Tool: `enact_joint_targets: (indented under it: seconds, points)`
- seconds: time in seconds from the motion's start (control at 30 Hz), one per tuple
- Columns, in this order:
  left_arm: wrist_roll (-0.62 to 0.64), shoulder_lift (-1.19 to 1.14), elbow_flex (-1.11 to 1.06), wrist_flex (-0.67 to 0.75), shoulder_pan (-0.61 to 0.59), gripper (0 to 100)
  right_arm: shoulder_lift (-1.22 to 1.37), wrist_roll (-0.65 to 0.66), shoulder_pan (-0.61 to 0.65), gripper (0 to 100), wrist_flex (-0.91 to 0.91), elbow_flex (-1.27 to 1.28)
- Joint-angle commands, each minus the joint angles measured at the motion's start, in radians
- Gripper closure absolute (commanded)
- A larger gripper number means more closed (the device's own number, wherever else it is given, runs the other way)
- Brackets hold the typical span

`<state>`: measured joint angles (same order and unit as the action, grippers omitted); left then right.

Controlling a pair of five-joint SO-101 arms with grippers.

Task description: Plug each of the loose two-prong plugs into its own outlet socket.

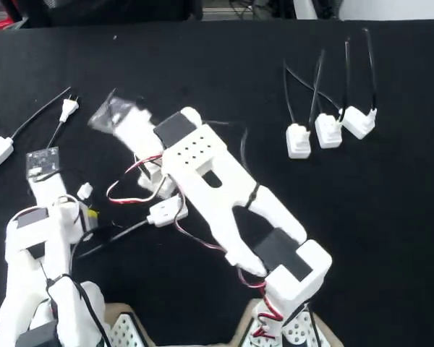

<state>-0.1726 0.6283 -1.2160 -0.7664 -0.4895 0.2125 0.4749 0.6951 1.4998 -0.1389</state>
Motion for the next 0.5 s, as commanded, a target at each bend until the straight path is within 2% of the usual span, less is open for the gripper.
enact_joint_targets:
  seconds: [0.0, 0.1, 0.2, 0.47]
  points:
    - [0.044, 0.015, 0.031, 0.0, -0.097, 77, -0.058, 0.354, 0.04, 76.8, 0.048, -0.041]
    - [0.06, 0.015, 0.051, -0.011, -0.165, 77, -0.016, 0.451, 0.091, 75.9, 0.046, 0.015]
    - [0.06, 0.015, 0.065, -0.041, -0.182, 77, 0.036, 0.514, 0.115, 71.9, 0.04, 0.073]
    - [0.06, 0.015, 0.067, -0.043, -0.183, 77, 0.202, 0.528, 0.112, 72.1, -0.078, 0.127]
